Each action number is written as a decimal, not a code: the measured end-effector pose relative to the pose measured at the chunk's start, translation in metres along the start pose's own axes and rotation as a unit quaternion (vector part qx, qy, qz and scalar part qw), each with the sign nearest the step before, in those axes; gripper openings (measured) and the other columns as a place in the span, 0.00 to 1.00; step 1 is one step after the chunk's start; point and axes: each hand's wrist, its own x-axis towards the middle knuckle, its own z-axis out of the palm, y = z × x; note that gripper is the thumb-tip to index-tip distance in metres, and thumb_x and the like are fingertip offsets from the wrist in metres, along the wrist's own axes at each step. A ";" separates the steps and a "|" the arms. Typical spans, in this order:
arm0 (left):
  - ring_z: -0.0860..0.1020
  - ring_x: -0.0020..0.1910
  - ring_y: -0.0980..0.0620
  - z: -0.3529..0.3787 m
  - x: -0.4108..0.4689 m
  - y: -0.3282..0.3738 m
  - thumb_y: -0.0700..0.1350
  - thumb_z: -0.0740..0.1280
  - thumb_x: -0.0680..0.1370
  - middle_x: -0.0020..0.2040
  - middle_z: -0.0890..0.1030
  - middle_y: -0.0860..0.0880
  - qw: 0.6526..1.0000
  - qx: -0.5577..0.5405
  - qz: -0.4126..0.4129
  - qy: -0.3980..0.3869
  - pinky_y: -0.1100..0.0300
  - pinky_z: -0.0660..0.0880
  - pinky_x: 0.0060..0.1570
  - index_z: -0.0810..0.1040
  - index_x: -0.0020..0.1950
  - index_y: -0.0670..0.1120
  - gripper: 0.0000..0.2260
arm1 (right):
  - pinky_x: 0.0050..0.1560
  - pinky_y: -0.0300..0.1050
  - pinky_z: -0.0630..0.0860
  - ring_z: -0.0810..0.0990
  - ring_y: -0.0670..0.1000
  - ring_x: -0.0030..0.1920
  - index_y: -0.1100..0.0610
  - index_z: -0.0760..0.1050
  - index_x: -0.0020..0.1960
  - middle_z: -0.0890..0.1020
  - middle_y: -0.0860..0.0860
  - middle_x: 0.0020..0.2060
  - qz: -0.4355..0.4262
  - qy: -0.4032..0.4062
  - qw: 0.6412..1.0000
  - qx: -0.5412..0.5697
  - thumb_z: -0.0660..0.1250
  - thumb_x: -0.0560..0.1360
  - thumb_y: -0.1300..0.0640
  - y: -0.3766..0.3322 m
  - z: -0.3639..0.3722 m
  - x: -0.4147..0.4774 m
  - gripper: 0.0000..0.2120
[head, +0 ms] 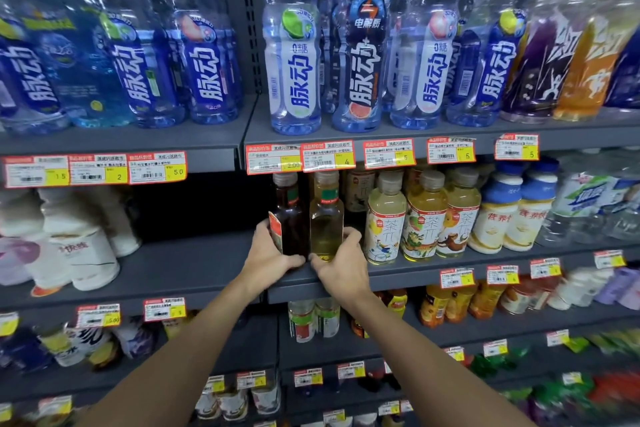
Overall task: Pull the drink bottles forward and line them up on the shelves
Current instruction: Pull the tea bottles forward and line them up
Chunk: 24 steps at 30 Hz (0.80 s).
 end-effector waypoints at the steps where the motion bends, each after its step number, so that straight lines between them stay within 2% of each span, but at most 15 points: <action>1: 0.74 0.60 0.54 0.005 -0.001 0.000 0.49 0.81 0.64 0.62 0.74 0.53 1.000 0.008 0.010 0.020 0.56 0.72 0.62 0.63 0.69 0.51 0.40 | 0.60 0.52 0.77 0.79 0.55 0.60 0.52 0.60 0.71 0.76 0.50 0.60 -0.015 -0.006 1.000 -0.006 0.76 0.71 0.48 0.000 0.000 -0.001 0.36; 2: 0.74 0.61 0.54 0.010 -0.001 0.001 0.51 0.81 0.65 0.62 0.74 0.52 0.999 0.016 0.016 0.045 0.56 0.72 0.62 0.64 0.68 0.50 0.39 | 0.61 0.53 0.76 0.78 0.55 0.61 0.51 0.59 0.73 0.75 0.51 0.63 -0.028 -0.013 0.999 -0.014 0.74 0.72 0.48 0.000 -0.001 -0.002 0.37; 4: 0.75 0.58 0.54 0.012 0.000 0.001 0.50 0.80 0.68 0.58 0.76 0.54 0.997 0.024 0.016 0.070 0.60 0.72 0.55 0.65 0.65 0.51 0.33 | 0.62 0.54 0.75 0.76 0.56 0.63 0.50 0.58 0.76 0.74 0.52 0.65 -0.044 -0.020 0.998 -0.029 0.72 0.73 0.50 0.001 -0.003 -0.003 0.36; 6: 0.76 0.54 0.57 0.006 0.004 -0.001 0.47 0.79 0.70 0.53 0.77 0.60 0.999 0.031 0.007 0.034 0.65 0.70 0.48 0.66 0.64 0.56 0.29 | 0.63 0.53 0.74 0.76 0.56 0.64 0.50 0.59 0.76 0.74 0.52 0.67 -0.048 -0.023 0.998 -0.037 0.71 0.73 0.53 0.002 -0.006 -0.002 0.36; 9: 0.76 0.60 0.57 -0.010 0.015 -0.004 0.40 0.75 0.72 0.56 0.79 0.62 0.997 0.018 -0.010 -0.077 0.65 0.69 0.53 0.67 0.65 0.63 0.30 | 0.63 0.53 0.75 0.77 0.55 0.63 0.51 0.59 0.76 0.75 0.50 0.66 -0.032 -0.021 0.999 -0.029 0.72 0.72 0.55 0.002 -0.008 -0.002 0.37; 11: 0.73 0.67 0.52 -0.017 0.019 -0.003 0.38 0.76 0.69 0.62 0.77 0.56 0.993 0.020 -0.022 -0.113 0.60 0.70 0.61 0.66 0.68 0.59 0.34 | 0.63 0.53 0.76 0.77 0.54 0.63 0.51 0.60 0.73 0.74 0.50 0.65 -0.020 -0.010 1.000 -0.019 0.74 0.71 0.54 0.003 -0.007 -0.001 0.36; 14: 0.69 0.69 0.51 -0.013 0.015 0.002 0.50 0.85 0.58 0.69 0.69 0.50 0.998 0.024 -0.017 -0.062 0.50 0.68 0.70 0.61 0.74 0.50 0.51 | 0.62 0.53 0.75 0.76 0.57 0.63 0.54 0.59 0.71 0.72 0.52 0.64 -0.009 0.006 0.999 -0.044 0.76 0.72 0.49 0.003 -0.005 0.001 0.36; 16: 0.69 0.68 0.53 -0.001 0.006 0.001 0.57 0.85 0.57 0.69 0.68 0.51 1.000 0.012 -0.011 0.008 0.50 0.68 0.70 0.59 0.74 0.48 0.54 | 0.62 0.54 0.75 0.76 0.59 0.64 0.56 0.58 0.72 0.69 0.55 0.66 0.005 0.009 0.998 -0.063 0.76 0.73 0.44 0.002 -0.004 0.000 0.38; 19: 0.72 0.65 0.53 0.012 -0.001 -0.007 0.58 0.83 0.60 0.66 0.73 0.51 0.998 0.010 0.011 0.064 0.55 0.71 0.65 0.62 0.69 0.50 0.46 | 0.60 0.56 0.75 0.77 0.60 0.62 0.56 0.60 0.71 0.67 0.55 0.63 -0.015 0.002 0.995 -0.100 0.74 0.73 0.43 0.003 -0.002 -0.002 0.36; 22: 0.73 0.60 0.57 0.009 0.002 -0.013 0.54 0.82 0.63 0.61 0.75 0.55 0.997 0.012 0.029 0.071 0.64 0.70 0.56 0.63 0.65 0.56 0.38 | 0.60 0.54 0.75 0.77 0.59 0.62 0.55 0.61 0.70 0.69 0.53 0.63 -0.025 -0.014 0.995 -0.098 0.73 0.72 0.46 0.008 -0.005 -0.001 0.33; 24: 0.74 0.61 0.55 0.003 0.007 -0.017 0.49 0.81 0.66 0.61 0.76 0.55 0.999 0.013 0.023 0.041 0.60 0.71 0.59 0.63 0.63 0.57 0.34 | 0.59 0.53 0.76 0.77 0.58 0.61 0.54 0.63 0.66 0.72 0.52 0.61 -0.015 -0.020 0.996 -0.089 0.74 0.71 0.46 0.009 -0.009 0.003 0.31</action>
